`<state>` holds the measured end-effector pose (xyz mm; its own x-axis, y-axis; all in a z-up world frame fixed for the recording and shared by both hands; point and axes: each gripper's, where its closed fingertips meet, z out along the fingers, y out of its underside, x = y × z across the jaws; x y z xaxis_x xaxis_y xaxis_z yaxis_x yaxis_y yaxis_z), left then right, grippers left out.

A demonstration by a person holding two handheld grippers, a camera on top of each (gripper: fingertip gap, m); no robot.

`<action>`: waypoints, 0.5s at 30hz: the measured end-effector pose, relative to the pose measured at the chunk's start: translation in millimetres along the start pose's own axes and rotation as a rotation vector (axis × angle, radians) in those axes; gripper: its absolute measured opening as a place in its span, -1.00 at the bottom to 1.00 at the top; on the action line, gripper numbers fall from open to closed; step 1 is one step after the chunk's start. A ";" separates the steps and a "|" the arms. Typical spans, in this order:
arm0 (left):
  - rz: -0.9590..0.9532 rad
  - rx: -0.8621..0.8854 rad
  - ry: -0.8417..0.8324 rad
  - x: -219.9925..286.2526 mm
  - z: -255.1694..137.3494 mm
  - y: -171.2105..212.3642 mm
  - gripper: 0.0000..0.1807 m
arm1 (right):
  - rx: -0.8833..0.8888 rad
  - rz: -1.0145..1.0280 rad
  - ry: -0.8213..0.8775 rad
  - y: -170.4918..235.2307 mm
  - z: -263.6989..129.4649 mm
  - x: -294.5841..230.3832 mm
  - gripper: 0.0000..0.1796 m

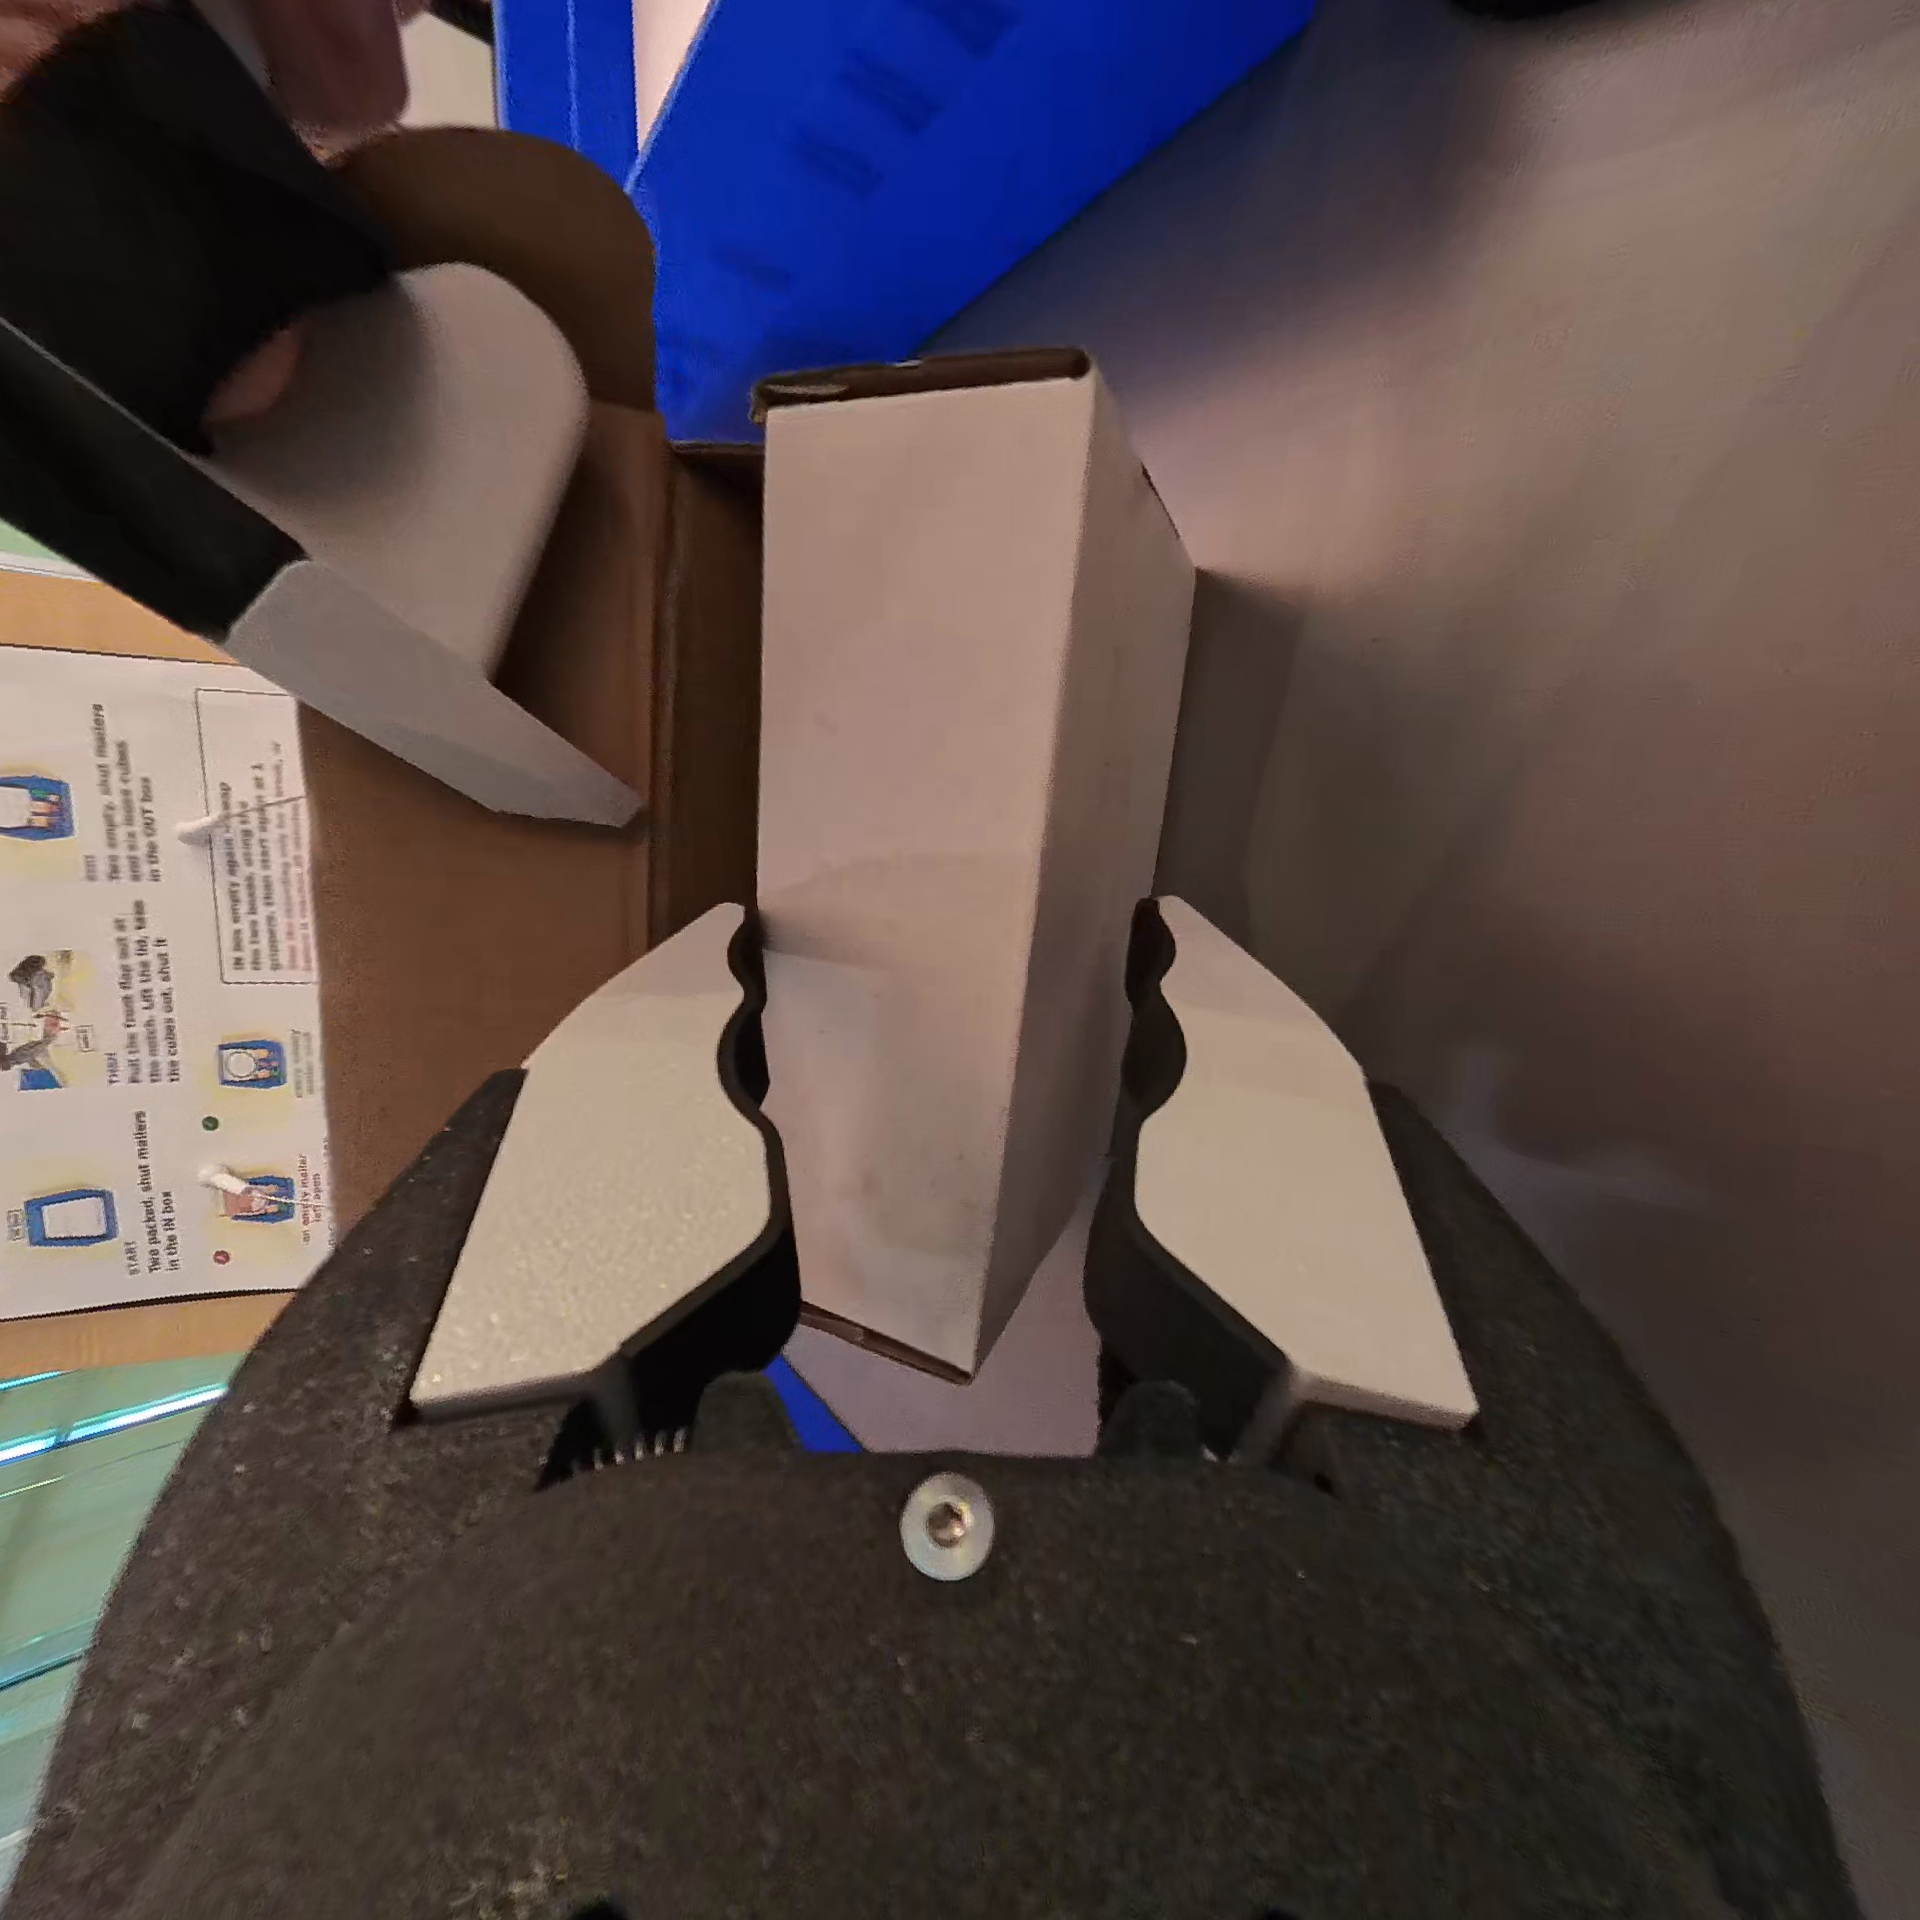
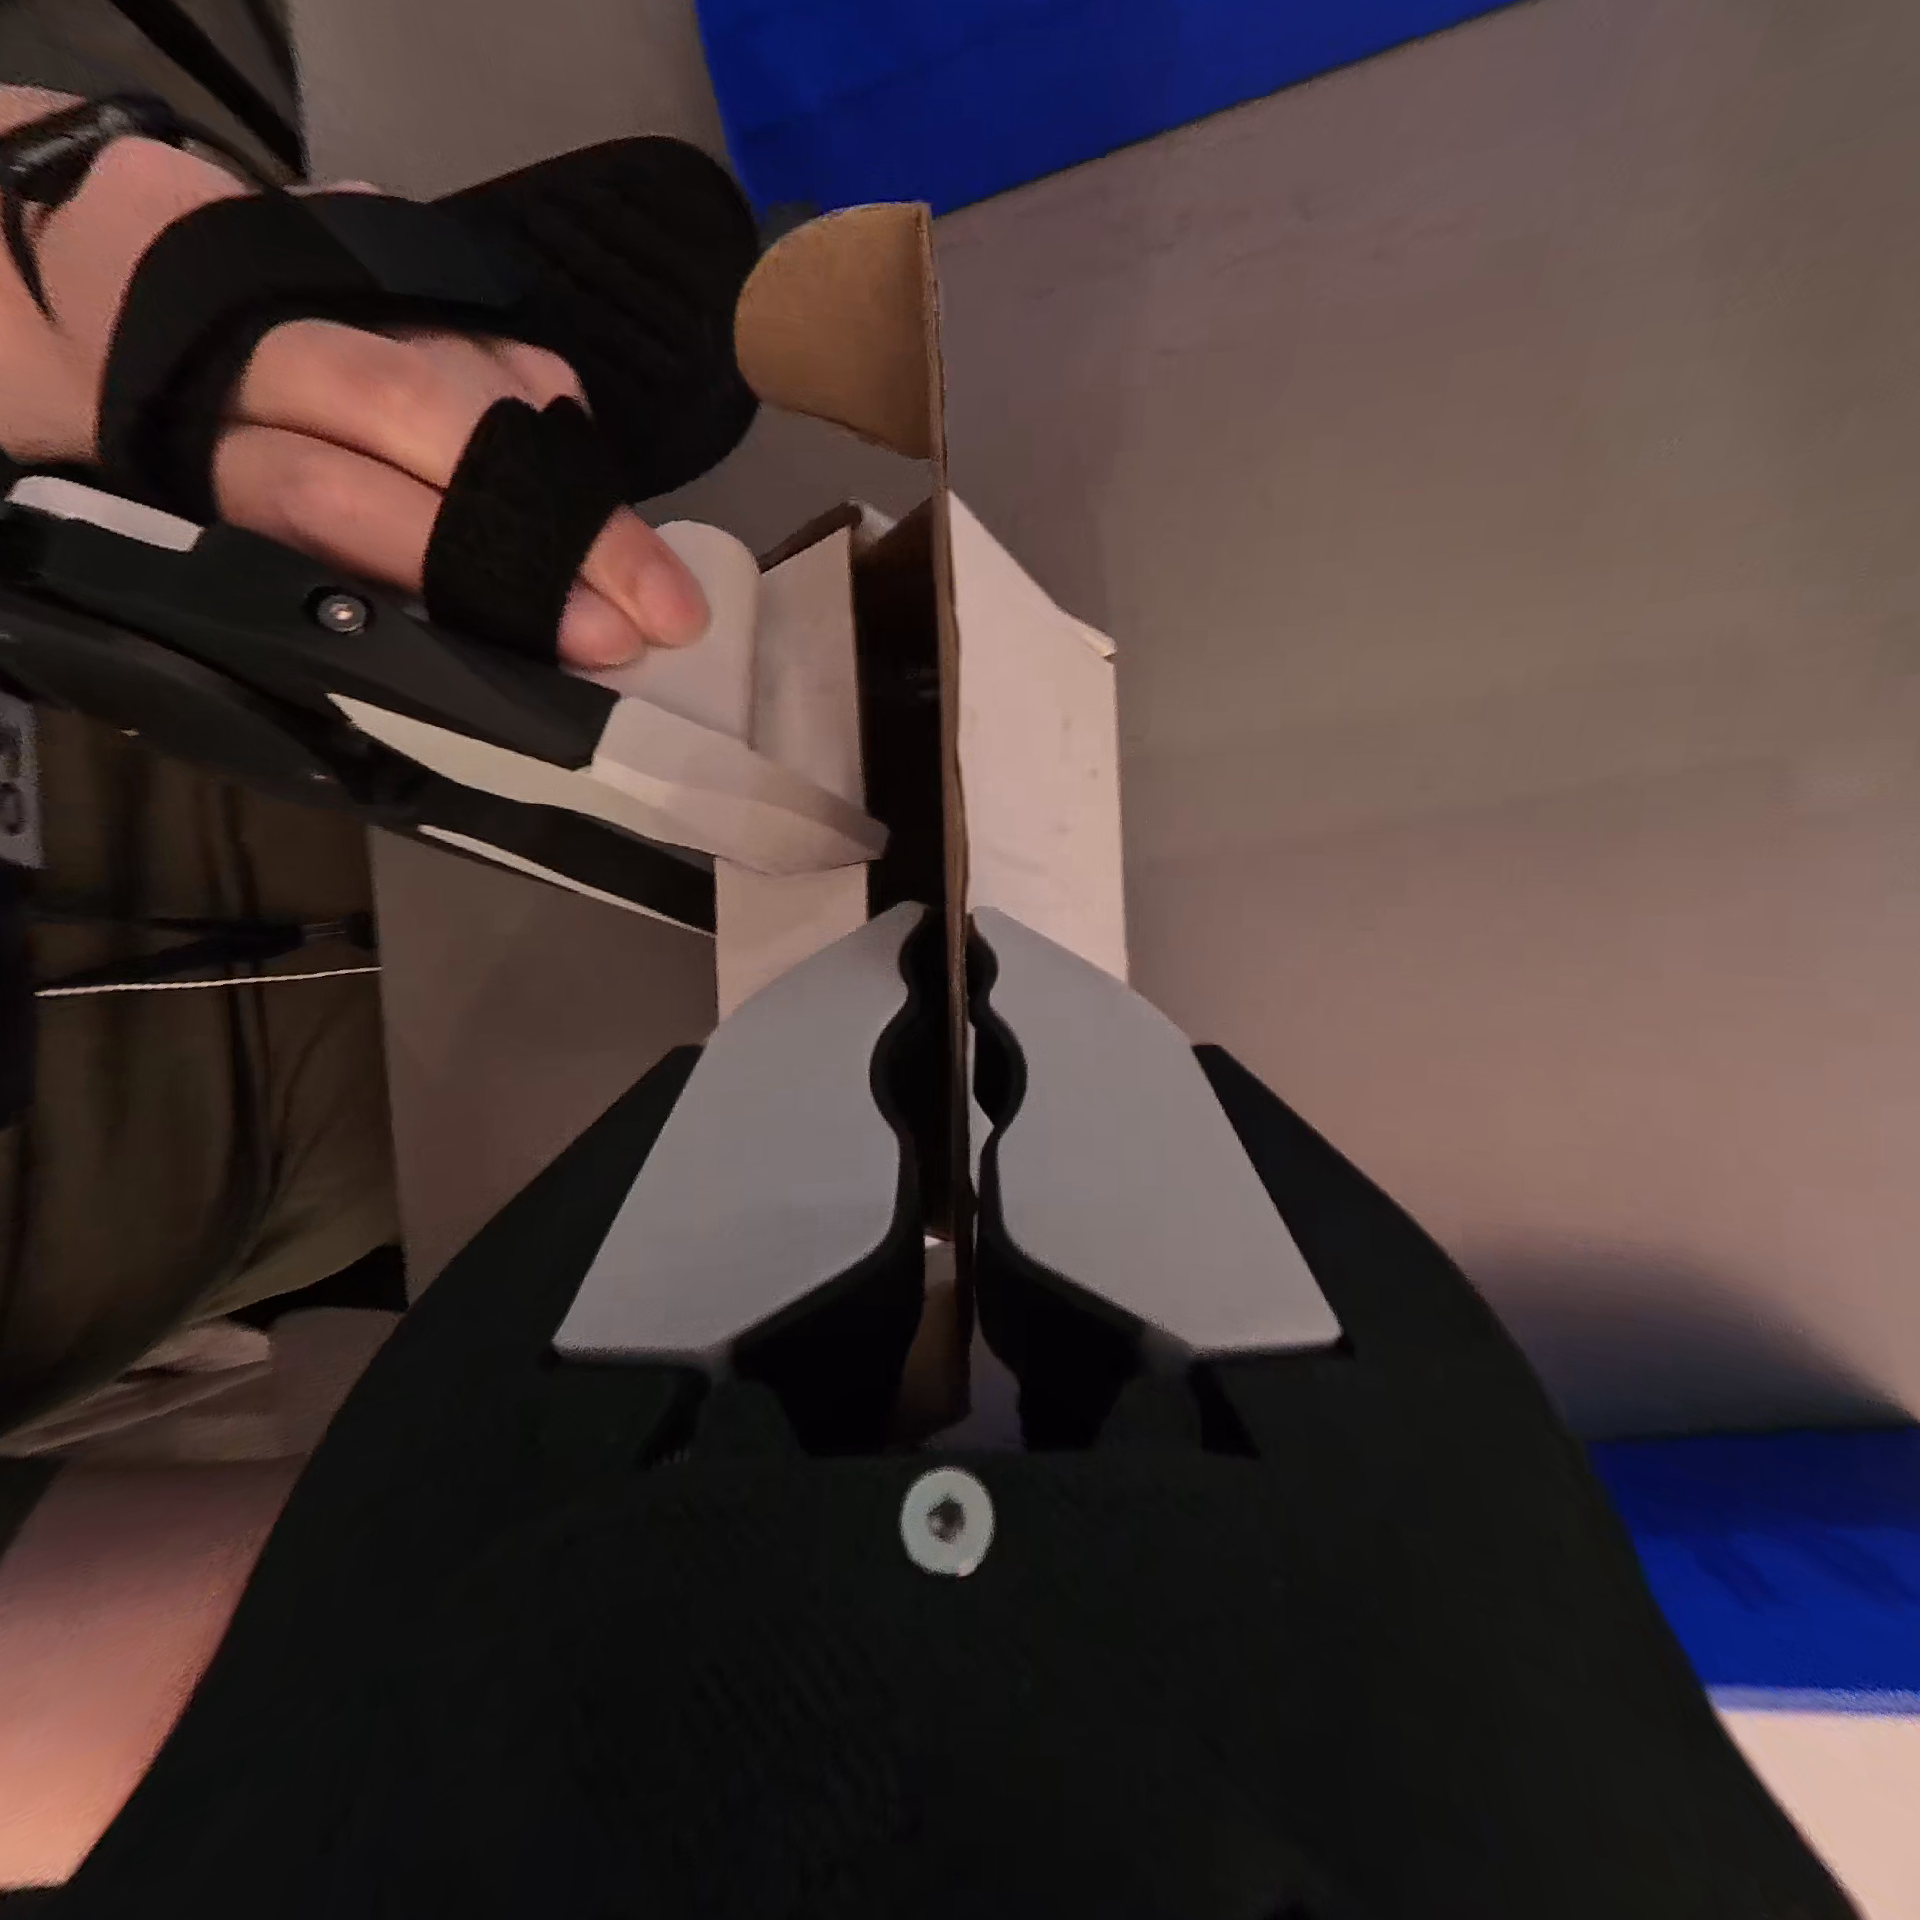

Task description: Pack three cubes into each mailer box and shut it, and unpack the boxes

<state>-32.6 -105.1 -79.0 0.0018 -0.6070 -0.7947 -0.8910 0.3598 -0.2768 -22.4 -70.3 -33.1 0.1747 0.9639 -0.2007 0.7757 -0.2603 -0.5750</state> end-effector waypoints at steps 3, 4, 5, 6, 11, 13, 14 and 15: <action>-0.015 0.016 0.007 2.4 -5.0 -2.1 -0.29 | -0.005 -0.030 0.093 -3.7 -4.6 6.4 -0.96; -0.021 0.020 0.008 3.4 -6.6 -2.9 -0.29 | -0.007 -0.041 0.120 -4.7 -5.9 8.0 -0.96; -0.026 0.021 0.011 5.4 -7.9 -3.4 -0.28 | -0.011 -0.051 0.139 -5.2 -6.7 8.5 -0.96; -0.027 0.021 0.011 7.6 -9.6 -3.9 -0.26 | -0.015 -0.059 0.151 -5.6 -7.4 8.2 -0.96; -0.035 0.032 0.013 22.9 -21.3 -8.4 -0.26 | -0.015 -0.108 0.244 -12.1 -14.0 9.6 -0.95; -0.057 0.047 0.038 32.4 -24.5 -11.1 -0.29 | -0.002 -0.136 0.270 -17.3 -15.9 7.6 -0.94; -0.068 0.044 0.045 36.5 -24.4 -10.6 -0.29 | -0.002 -0.147 0.284 -19.3 -16.3 6.8 -0.94; -0.076 0.030 0.042 39.5 -22.8 -8.0 -0.27 | -0.006 -0.157 0.299 -20.4 -16.4 6.5 -0.94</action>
<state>-35.7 -148.1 -95.9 0.0490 -0.6619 -0.7479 -0.8748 0.3329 -0.3520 -27.1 -57.8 -9.6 0.2224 0.9660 0.1321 0.8104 -0.1079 -0.5758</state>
